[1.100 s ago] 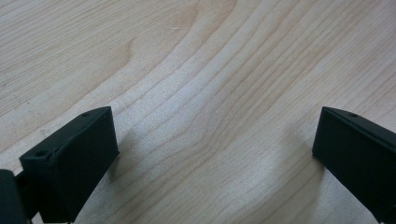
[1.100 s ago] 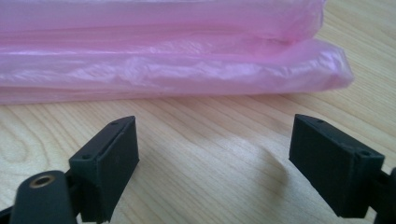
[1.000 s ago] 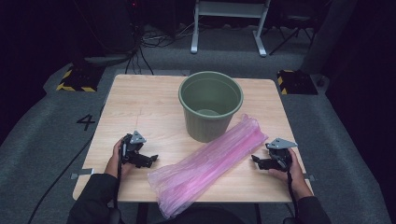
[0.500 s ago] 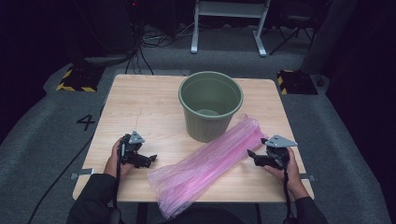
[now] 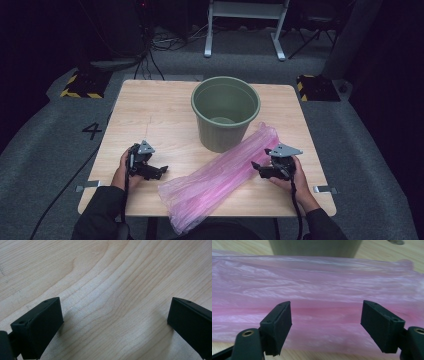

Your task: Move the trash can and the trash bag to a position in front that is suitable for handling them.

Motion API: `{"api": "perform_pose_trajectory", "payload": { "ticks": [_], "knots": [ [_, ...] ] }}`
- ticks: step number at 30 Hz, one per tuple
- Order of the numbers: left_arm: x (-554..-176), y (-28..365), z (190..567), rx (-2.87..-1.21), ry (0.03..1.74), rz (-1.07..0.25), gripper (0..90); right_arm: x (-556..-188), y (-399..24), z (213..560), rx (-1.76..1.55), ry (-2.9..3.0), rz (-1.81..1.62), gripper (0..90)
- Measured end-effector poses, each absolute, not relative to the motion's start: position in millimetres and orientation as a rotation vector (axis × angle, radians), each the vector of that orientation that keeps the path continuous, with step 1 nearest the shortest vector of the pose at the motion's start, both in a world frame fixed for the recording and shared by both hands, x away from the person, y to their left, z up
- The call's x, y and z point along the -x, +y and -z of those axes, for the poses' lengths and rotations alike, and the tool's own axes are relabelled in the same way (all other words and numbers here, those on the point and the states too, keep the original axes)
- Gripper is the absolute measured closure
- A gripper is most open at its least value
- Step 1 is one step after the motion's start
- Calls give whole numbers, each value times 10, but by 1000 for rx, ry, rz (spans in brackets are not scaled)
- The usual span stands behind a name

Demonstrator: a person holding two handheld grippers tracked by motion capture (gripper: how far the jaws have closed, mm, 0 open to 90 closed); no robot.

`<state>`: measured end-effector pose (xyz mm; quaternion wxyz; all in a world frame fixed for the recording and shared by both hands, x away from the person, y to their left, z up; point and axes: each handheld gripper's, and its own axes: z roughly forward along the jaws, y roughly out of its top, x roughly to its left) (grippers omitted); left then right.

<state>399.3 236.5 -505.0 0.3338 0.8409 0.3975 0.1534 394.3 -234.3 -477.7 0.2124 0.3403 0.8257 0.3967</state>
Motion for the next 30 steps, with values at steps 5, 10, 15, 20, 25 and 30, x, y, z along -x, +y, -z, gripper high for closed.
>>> {"api": "perform_pose_trajectory", "payload": {
  "ticks": [5, 10, 15, 20, 25, 30],
  "knots": [
    [-3994, 2364, 5050, -2196, 1037, -400, 0, -4003, -2152, 4856, -923, 2352, -1074, 291],
    [-3996, 2364, 5050, -2196, 1034, -398, 1, -4066, -2079, 4921, -941, 2374, -1046, 344],
    [-4000, 2363, 5051, -2195, 1031, -399, 1, -4171, -2090, 4989, -984, 2395, -1038, 429],
    [-4002, 2365, 5050, -2196, 1027, -402, 1, -4210, -2124, 4992, -1002, 2399, -1050, 446],
    [-4003, 2358, 5053, -2194, 1027, -396, 1, -4255, -2188, 4996, -1018, 2390, -1054, 445],
    [-4003, 2358, 5053, -2194, 1026, -397, 1, -4271, -2206, 5000, -1028, 2388, -1057, 428]
  ]
}}
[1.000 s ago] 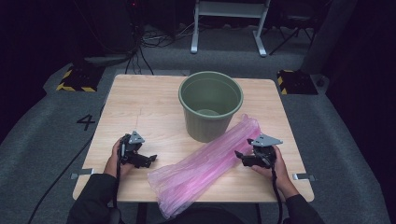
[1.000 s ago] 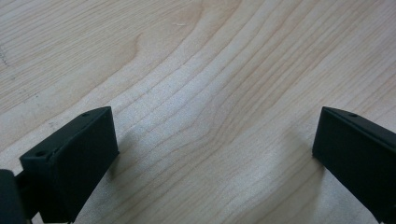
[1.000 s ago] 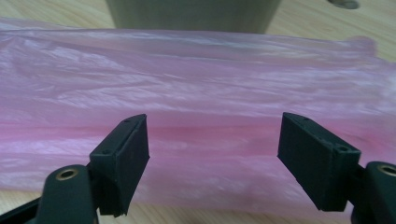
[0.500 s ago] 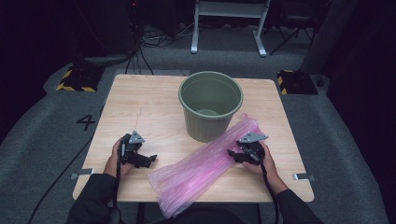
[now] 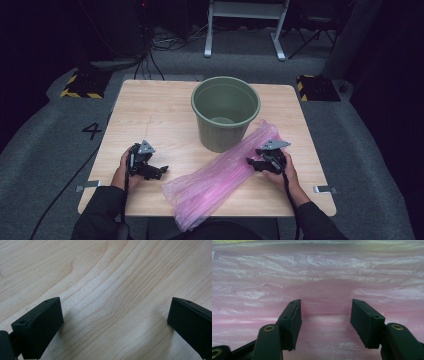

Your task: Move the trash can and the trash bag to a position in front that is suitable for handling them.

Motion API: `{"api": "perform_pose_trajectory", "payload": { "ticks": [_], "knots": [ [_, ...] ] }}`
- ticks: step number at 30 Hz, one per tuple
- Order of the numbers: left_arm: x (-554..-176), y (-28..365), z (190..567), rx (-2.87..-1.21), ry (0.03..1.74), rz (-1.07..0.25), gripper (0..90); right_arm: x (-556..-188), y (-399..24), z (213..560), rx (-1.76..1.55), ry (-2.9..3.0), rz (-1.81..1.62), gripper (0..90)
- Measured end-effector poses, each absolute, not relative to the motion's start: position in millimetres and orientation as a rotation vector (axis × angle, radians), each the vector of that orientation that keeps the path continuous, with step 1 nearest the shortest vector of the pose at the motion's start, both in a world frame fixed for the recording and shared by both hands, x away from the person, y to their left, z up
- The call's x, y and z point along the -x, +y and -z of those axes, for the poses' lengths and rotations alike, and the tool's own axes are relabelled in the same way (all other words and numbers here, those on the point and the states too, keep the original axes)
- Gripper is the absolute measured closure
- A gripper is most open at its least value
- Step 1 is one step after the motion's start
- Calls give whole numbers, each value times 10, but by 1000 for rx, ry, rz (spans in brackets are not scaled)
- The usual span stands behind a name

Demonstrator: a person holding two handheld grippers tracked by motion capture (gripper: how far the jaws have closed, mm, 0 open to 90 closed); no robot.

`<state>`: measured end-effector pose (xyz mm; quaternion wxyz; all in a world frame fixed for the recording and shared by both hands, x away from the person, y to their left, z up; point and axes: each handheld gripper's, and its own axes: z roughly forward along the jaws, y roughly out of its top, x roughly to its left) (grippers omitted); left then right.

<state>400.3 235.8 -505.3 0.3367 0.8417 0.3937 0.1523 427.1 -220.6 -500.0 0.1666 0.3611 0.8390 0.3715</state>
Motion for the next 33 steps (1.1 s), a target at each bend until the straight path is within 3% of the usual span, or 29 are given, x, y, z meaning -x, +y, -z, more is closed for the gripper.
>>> {"api": "perform_pose_trajectory", "payload": {
  "ticks": [9, 10, 12, 13, 15, 17, 19, 20, 33],
  "knots": [
    [-3976, 2343, 5029, -2193, 1076, -415, 9, -4278, -2213, 5002, -1035, 2383, -1056, 410],
    [-3964, 2343, 5003, -2197, 1079, -419, 37, -4277, -2213, 5004, -1037, 2381, -1057, 410],
    [-3929, 2327, 4964, -2188, 1077, -454, 212, -4274, -2215, 5006, -1035, 2378, -1059, 409],
    [-3915, 2318, 4939, -2190, 1070, -482, 240, -4273, -2215, 5007, -1036, 2377, -1059, 409],
    [-3878, 2304, 4887, -2169, 1062, -496, 112, -4273, -2216, 5008, -1036, 2376, -1059, 406],
    [-3834, 2282, 4834, -2153, 1031, -510, 215, -4272, -2217, 5009, -1037, 2374, -1059, 404],
    [-3789, 2252, 4795, -2142, 1000, -524, 144, -4271, -2218, 5011, -1039, 2373, -1062, 402],
    [-3767, 2236, 4777, -2139, 982, -519, 182, -4272, -2218, 5011, -1040, 2373, -1063, 401],
    [-3490, 1916, 4582, -2143, 773, -501, 203, -4272, -2218, 5014, -1054, 2364, -1059, 378]
  ]
}}
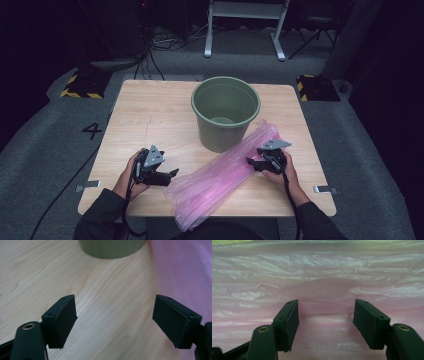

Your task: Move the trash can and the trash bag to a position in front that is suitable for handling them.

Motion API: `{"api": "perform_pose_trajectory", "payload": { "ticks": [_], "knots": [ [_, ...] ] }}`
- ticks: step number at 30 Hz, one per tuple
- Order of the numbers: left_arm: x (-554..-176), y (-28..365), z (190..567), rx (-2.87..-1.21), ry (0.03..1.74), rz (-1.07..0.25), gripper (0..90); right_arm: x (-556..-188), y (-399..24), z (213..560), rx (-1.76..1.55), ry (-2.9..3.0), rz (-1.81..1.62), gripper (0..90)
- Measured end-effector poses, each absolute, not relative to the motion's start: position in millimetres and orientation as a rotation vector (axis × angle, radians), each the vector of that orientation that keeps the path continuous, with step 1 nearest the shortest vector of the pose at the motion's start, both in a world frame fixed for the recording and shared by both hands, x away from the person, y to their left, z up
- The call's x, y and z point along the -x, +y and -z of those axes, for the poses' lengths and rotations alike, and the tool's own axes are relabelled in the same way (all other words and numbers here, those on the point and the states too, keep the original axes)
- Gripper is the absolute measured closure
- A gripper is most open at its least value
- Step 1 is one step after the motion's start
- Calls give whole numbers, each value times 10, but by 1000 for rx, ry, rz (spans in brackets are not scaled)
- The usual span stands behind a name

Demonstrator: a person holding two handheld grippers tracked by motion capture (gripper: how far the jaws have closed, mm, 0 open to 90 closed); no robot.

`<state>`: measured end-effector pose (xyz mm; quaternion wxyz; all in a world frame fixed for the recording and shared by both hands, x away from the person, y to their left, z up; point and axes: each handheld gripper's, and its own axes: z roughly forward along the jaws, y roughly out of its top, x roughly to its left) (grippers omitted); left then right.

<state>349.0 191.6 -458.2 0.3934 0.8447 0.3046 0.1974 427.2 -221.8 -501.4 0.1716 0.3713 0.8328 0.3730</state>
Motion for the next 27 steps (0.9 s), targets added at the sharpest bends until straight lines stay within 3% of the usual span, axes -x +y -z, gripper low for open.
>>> {"api": "perform_pose_trajectory", "payload": {
  "ticks": [5, 15, 20, 27],
  "knots": [
    [-3384, 1745, 4596, -2185, 668, -438, 213, -4272, -2218, 5014, -1055, 2364, -1059, 377],
    [-3426, 1492, 4879, -2370, 677, -334, 237, -4278, -2234, 5017, -1080, 2347, -1046, 333],
    [-3489, 1521, 4933, -2358, 680, -275, 239, -4268, -2239, 5016, -1077, 2351, -1042, 289],
    [-3593, 1567, 4945, -2332, 719, -357, 214, -4201, -2266, 4933, -1039, 2340, -1115, 257]
  ]
}}
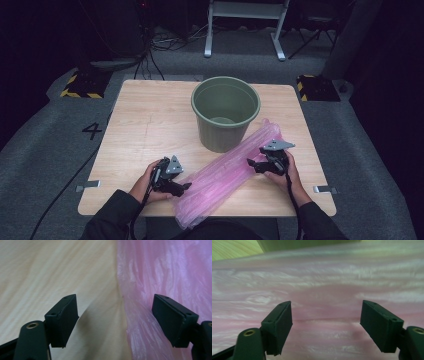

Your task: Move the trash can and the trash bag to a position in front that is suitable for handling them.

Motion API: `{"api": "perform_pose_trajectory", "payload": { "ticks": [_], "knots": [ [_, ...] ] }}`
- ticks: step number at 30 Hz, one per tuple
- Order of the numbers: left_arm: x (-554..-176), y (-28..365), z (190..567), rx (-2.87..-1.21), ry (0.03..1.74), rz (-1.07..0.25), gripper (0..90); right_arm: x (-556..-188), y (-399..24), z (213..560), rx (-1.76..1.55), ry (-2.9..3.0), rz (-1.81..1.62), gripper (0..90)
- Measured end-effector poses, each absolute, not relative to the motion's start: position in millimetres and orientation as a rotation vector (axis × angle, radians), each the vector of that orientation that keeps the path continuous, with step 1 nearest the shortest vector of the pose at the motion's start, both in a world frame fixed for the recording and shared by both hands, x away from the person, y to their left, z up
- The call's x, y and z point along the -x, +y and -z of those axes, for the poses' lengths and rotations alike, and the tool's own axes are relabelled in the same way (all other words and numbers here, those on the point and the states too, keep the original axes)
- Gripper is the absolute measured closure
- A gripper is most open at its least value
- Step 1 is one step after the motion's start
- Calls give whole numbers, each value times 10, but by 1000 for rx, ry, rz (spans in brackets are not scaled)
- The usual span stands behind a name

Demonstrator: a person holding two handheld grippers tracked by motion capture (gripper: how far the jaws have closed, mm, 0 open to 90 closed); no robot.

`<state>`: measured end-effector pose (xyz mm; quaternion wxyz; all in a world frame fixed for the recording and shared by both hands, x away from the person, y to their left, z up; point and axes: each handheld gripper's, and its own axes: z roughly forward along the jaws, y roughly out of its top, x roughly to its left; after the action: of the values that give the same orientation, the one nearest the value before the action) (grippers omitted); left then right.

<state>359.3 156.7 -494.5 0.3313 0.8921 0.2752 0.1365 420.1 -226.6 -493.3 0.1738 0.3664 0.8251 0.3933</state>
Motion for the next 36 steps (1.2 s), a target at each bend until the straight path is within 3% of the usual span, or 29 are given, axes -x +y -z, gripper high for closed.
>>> {"api": "perform_pose_trajectory", "payload": {
  "ticks": [7, 15, 18, 23, 36],
  "knots": [
    [-3803, 1670, 4952, -2304, 812, -390, 196, -4203, -2203, 4672, -1011, 2269, -1214, 259],
    [-3991, 1747, 4970, -2271, 878, -378, 178, -4458, -1875, 4510, -1008, 2288, -1167, 333],
    [-4014, 1759, 4971, -2272, 874, -376, 178, -4521, -1784, 4463, -979, 2302, -1171, 317],
    [-4055, 1779, 4970, -2269, 872, -421, 175, -4595, -1693, 4428, -973, 2278, -1181, 329],
    [-4254, 1836, 5007, -2225, 922, -366, 155, -4855, -1604, 4417, -958, 2274, -1164, 331]
  ]
}}
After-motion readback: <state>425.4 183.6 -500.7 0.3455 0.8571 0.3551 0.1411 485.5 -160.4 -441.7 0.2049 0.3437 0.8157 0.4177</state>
